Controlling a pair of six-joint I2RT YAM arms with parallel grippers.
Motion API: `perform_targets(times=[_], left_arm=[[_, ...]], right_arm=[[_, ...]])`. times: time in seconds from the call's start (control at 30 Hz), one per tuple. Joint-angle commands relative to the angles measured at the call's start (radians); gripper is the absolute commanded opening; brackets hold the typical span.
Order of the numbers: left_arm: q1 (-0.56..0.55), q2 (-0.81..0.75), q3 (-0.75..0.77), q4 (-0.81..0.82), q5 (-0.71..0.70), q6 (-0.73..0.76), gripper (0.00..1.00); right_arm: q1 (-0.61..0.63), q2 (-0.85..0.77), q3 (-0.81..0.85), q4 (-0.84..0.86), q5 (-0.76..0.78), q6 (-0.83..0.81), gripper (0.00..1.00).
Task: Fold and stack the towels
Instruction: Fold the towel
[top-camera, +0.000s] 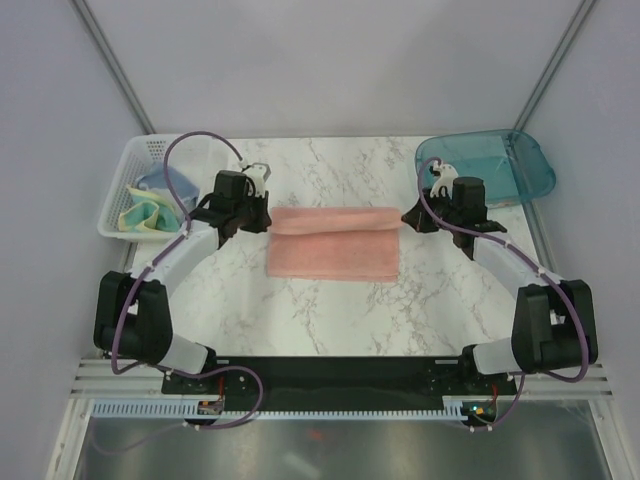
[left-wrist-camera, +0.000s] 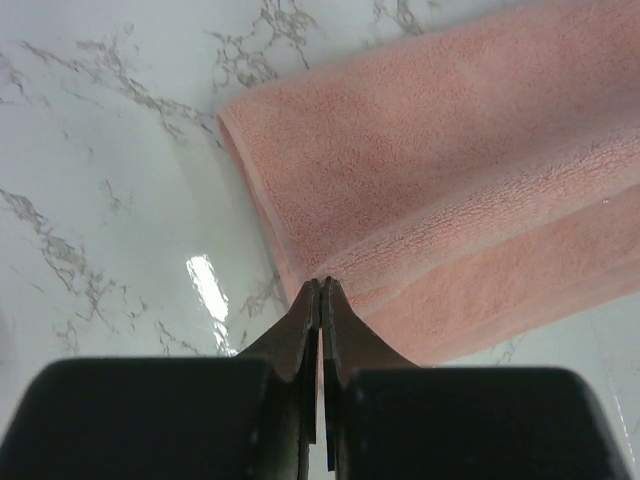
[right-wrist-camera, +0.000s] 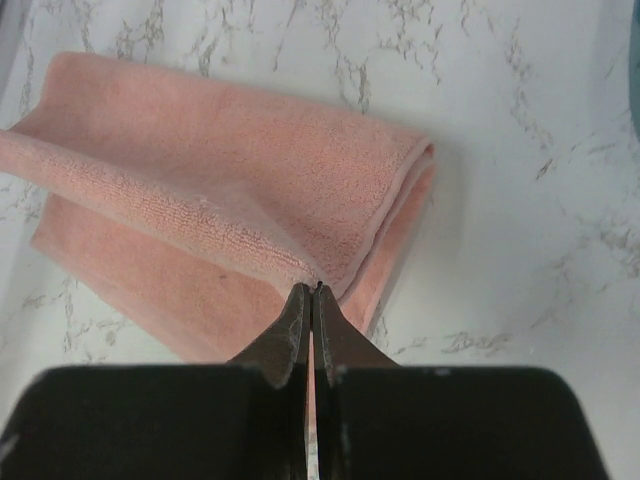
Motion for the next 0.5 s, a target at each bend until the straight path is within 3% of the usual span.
perform_targets(times=[0.0, 0.47], left_arm=[[-0.002, -0.048, -0.057, 0.006, -0.060, -0.055, 0.02], [-0.035, -0.103, -0.124, -0.069, -0.115, -0.116, 0.02]], right_arm=[[0.007, -0.049, -0.058, -0.019, 0.022, 0.069, 0.00], [0.046, -0.233, -0.250, -0.079, 0.110, 0.195, 0.00]])
